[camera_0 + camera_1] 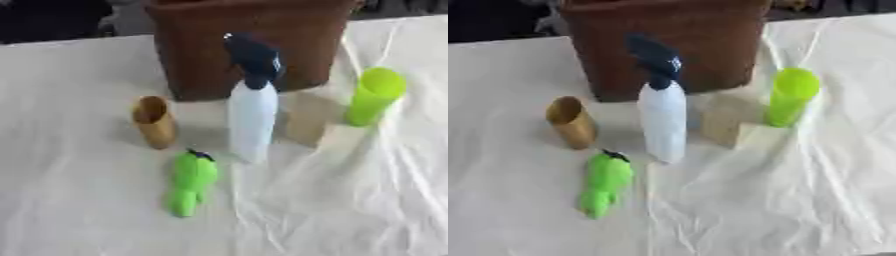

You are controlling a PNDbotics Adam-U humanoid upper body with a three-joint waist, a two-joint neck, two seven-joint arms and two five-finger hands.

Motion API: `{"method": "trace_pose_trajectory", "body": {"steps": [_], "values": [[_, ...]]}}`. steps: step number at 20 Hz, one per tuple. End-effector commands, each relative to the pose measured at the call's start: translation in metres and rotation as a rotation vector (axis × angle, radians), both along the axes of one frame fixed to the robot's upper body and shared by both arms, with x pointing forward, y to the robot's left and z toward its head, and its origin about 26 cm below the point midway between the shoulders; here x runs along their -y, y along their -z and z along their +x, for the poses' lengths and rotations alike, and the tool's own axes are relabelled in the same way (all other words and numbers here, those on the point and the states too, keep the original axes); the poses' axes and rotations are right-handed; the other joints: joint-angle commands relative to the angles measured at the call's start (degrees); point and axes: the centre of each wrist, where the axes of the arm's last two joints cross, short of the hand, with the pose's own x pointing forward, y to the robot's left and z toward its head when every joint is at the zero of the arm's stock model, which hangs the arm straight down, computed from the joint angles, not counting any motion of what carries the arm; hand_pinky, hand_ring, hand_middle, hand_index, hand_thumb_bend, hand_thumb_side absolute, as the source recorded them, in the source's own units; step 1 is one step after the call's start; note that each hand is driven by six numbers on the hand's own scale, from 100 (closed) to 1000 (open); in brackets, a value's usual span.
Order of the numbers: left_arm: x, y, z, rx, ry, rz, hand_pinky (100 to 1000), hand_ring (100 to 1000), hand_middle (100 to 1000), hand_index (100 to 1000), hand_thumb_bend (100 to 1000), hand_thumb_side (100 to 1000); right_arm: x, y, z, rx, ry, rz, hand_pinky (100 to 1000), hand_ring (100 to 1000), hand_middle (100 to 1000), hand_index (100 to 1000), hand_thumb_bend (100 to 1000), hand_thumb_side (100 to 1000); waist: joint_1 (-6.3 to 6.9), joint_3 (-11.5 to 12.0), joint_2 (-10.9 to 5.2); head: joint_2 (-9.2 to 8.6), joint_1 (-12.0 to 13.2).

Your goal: Pick up objects on the table and place them in the box.

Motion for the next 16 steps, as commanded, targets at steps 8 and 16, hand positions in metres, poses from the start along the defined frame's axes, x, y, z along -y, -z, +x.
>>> {"method": "trace_pose_trajectory", "body": {"steps": [8, 16], "values": [[-0.0032, -0.0064, -0.0032, 0.047, -0.03, 0.007, 985, 1000, 957, 920, 100, 1000, 0.0046, -0.0142, -0.0065, -0.059, 0.022, -0.025, 834, 869, 857, 900, 100, 1000, -0.13, 0.1, -1.11, -1.88, -1.4], [-0.0021, -0.0046, -0.0028, 0.054, -0.01, 0.007, 995, 1000, 978, 951, 100, 1000, 0.0041, -0.014, -0.0063, -0.118, 0.011, -0.042, 862, 908, 879, 912, 100, 1000, 0.12, 0.0, -1.28, -2.18, -0.9]]}}
